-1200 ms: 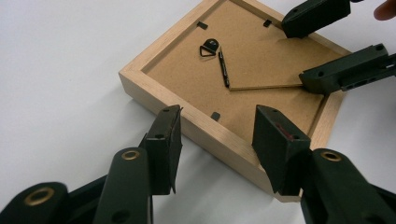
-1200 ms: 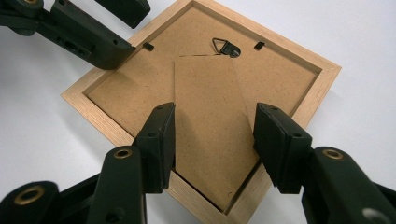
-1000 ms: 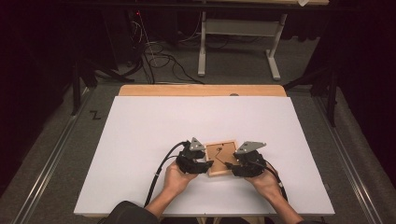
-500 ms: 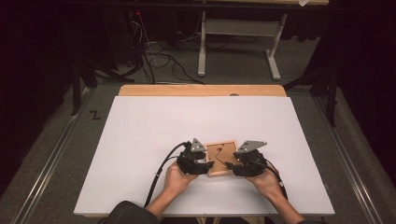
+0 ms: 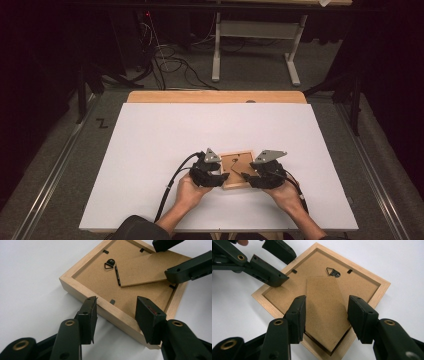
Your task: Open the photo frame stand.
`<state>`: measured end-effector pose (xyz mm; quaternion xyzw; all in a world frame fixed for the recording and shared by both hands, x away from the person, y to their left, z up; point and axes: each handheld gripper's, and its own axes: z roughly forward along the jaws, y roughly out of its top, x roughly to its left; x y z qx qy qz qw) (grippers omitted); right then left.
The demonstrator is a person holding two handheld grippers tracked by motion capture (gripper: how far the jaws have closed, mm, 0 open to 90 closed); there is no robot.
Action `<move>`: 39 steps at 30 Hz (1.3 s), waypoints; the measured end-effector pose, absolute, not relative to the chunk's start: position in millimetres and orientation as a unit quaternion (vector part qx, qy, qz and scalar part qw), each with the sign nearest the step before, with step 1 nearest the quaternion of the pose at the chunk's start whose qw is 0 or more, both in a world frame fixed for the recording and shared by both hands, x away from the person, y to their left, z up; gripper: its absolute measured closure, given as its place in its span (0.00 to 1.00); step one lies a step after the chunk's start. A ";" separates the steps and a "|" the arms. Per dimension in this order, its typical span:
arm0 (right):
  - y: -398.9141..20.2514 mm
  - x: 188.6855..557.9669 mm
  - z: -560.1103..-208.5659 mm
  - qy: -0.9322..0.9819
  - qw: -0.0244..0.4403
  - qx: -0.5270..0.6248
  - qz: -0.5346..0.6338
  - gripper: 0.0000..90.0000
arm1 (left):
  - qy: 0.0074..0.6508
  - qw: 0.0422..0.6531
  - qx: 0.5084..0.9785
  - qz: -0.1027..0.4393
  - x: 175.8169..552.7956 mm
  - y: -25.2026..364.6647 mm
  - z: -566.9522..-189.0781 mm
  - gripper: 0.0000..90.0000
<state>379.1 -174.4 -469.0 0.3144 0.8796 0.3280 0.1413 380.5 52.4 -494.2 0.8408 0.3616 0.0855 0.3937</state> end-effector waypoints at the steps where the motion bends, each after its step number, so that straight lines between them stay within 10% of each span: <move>1: -174.1 379.0 -468.5 0.878 0.142 0.316 0.329 0.56 | 0.362 0.394 0.841 0.086 380.5 52.4 -494.2 0.58; 39: -173.5 381.2 -459.6 0.874 0.138 0.315 0.342 0.57 | 0.361 0.395 0.841 0.083 381.0 52.9 -494.7 0.58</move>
